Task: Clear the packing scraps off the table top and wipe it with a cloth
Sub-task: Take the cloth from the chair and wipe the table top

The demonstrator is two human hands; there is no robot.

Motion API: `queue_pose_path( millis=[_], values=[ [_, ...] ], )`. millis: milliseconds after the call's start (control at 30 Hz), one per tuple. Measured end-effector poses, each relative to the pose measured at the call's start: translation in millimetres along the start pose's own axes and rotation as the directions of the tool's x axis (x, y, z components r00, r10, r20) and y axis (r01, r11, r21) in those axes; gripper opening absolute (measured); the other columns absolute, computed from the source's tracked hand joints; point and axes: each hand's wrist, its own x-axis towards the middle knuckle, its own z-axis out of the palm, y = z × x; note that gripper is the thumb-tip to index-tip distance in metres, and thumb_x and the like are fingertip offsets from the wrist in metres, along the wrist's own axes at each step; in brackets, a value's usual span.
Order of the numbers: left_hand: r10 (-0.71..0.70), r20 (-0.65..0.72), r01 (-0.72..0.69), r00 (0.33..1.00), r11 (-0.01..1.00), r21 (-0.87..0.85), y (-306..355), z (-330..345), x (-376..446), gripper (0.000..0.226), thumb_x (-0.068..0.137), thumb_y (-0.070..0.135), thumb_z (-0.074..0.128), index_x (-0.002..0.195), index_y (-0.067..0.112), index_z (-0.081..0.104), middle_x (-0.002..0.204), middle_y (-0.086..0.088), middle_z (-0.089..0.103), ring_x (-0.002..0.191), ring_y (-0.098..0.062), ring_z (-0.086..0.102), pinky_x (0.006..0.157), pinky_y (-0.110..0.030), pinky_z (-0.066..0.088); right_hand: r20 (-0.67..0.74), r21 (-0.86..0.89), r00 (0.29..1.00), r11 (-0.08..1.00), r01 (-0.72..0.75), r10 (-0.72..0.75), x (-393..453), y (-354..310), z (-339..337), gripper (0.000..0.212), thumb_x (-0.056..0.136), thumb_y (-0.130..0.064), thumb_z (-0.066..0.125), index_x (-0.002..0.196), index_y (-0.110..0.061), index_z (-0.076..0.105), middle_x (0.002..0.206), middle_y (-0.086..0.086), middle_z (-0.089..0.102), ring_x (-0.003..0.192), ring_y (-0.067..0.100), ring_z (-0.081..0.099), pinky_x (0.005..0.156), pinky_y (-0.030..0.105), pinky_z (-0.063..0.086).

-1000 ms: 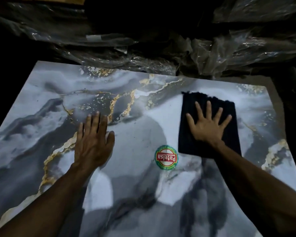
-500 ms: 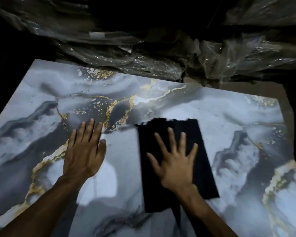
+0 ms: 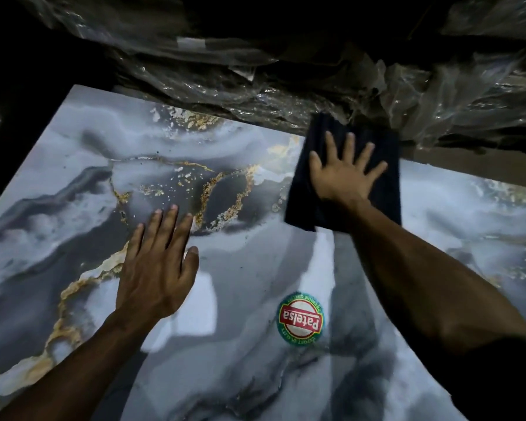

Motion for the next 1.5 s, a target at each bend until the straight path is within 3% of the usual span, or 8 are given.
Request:
queue_pose_path(
  millis=[200, 367, 600, 800, 1000, 1200, 1367, 1500],
  values=[
    [-0.034, -0.083, 0.028, 0.996, 0.997, -0.073, -2, 2, 0, 0.063, 0.096, 0.037, 0.021, 0.150, 0.006, 0.030, 0.160, -0.011, 0.024, 0.148, -0.027, 0.019, 0.120, -0.042, 0.014, 0.016, -0.045, 0.954, 0.953, 0.300, -0.299, -46, -96, 30, 0.060, 0.098, -0.056, 0.022, 0.154, -0.042, 0.006, 0.165, 0.003, -0.003, 0.149, 0.039, -0.009, 0.113, 0.067, -0.010],
    [-0.055, -0.210, 0.016, 0.976, 0.983, -0.183, -7, -5, 2, 0.056, 0.094, 0.029, 0.031, 0.139, -0.001, 0.045, 0.143, -0.021, 0.048, 0.132, -0.037, 0.045, 0.110, -0.040, 0.027, -0.008, -0.054, 0.894, 0.893, 0.446, -0.447, -154, -79, 59, 0.060, 0.094, -0.057, 0.032, 0.152, -0.042, 0.023, 0.164, 0.004, 0.016, 0.149, 0.040, 0.010, 0.116, 0.064, 0.004],
    [0.051, -0.097, -0.051, 0.994, 0.999, -0.005, -80, -24, 47, 0.056, 0.086, 0.032, 0.038, 0.137, 0.010, 0.048, 0.147, -0.016, 0.044, 0.136, -0.038, 0.039, 0.107, -0.052, 0.034, -0.032, -0.127, 0.992, 0.985, 0.114, -0.119, -232, 9, 61, 0.065, 0.088, -0.064, 0.029, 0.149, -0.040, 0.032, 0.161, 0.002, 0.026, 0.147, 0.039, 0.023, 0.115, 0.063, 0.017],
    [0.092, -0.064, -0.080, 0.994, 0.983, 0.163, -101, -12, 50, 0.057, 0.100, 0.034, 0.019, 0.147, 0.005, 0.035, 0.155, -0.020, 0.029, 0.144, -0.039, 0.025, 0.112, -0.053, 0.020, -0.034, 0.001, 0.969, 0.970, -0.244, 0.244, -132, -4, 33, 0.065, 0.093, -0.068, 0.017, 0.153, -0.045, 0.009, 0.165, -0.004, -0.003, 0.151, 0.036, -0.006, 0.115, 0.065, -0.002],
    [0.060, -0.142, -0.054, 0.988, 0.997, 0.051, -102, -11, 52, 0.055, 0.098, 0.036, 0.028, 0.144, 0.010, 0.041, 0.154, -0.016, 0.035, 0.144, -0.035, 0.029, 0.116, -0.050, 0.018, -0.008, 0.006, 0.993, 0.993, -0.115, 0.115, -27, -112, 23, 0.064, 0.095, -0.065, 0.017, 0.154, -0.043, 0.003, 0.165, -0.002, -0.008, 0.149, 0.038, -0.011, 0.113, 0.067, -0.008],
    [0.013, -0.141, -0.014, 0.990, 1.000, -0.002, -101, -15, 53, 0.055, 0.098, 0.037, 0.025, 0.144, 0.012, 0.043, 0.155, -0.012, 0.035, 0.144, -0.031, 0.030, 0.117, -0.047, 0.020, 0.027, -0.098, 0.983, 0.978, 0.186, -0.184, -52, -205, 44, 0.062, 0.097, -0.063, 0.017, 0.153, -0.044, 0.001, 0.165, -0.001, -0.007, 0.150, 0.038, -0.010, 0.115, 0.064, -0.006],
    [0.007, -0.119, -0.010, 0.993, 1.000, -0.024, -101, -18, 54, 0.058, 0.096, 0.038, 0.023, 0.144, 0.014, 0.043, 0.156, -0.010, 0.034, 0.145, -0.029, 0.028, 0.117, -0.047, 0.018, 0.013, -0.095, 0.957, 0.952, 0.290, -0.290, -163, -184, 68, 0.061, 0.095, -0.063, 0.022, 0.153, -0.046, 0.009, 0.165, -0.002, 0.002, 0.151, 0.035, -0.002, 0.118, 0.060, -0.001],
    [0.011, -0.135, -0.013, 0.991, 1.000, -0.012, -99, -18, 52, 0.058, 0.097, 0.038, 0.023, 0.145, 0.013, 0.041, 0.156, -0.012, 0.033, 0.146, -0.030, 0.027, 0.118, -0.046, 0.016, -0.028, -0.121, 0.991, 0.984, 0.129, -0.133, -240, -100, 77, 0.064, 0.090, -0.063, 0.032, 0.150, -0.043, 0.029, 0.162, 0.001, 0.024, 0.147, 0.039, 0.023, 0.114, 0.062, 0.018]
  ],
)
